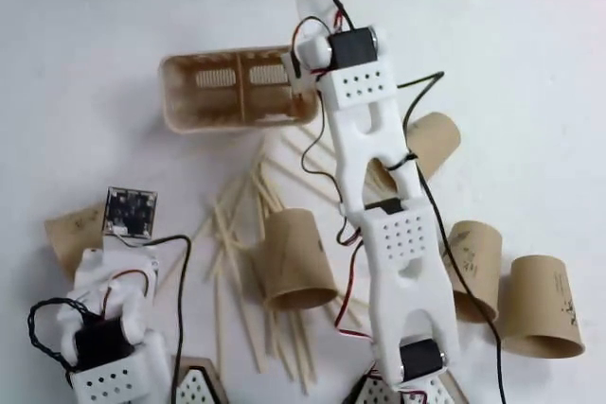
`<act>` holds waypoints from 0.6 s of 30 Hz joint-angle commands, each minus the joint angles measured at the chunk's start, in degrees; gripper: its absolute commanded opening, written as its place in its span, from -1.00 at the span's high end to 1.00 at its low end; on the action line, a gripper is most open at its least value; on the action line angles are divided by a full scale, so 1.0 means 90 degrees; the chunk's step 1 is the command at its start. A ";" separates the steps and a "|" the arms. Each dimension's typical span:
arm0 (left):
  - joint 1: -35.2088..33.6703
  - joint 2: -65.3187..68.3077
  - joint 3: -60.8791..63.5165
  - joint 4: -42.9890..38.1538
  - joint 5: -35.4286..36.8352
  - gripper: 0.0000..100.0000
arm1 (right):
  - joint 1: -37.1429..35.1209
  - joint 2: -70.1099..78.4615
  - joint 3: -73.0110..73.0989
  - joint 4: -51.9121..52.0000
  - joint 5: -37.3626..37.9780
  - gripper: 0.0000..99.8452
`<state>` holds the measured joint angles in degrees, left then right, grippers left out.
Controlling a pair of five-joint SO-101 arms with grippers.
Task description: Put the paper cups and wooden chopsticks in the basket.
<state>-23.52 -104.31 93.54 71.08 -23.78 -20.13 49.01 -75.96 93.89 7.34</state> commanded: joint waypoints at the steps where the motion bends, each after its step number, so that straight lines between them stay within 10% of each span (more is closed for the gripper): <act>1: -0.0054 -0.0044 -0.0020 -0.0107 -0.0029 0.95 | -0.0093 -0.0581 -0.0264 0.0405 0.0430 0.96; 18: -0.0054 -0.0044 -0.0020 -0.0107 -0.0029 0.95 | -0.0005 -0.1998 0.2022 0.0513 0.0635 0.96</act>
<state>-23.52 -104.31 93.54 71.08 -23.78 -20.22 38.55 -61.27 97.67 12.44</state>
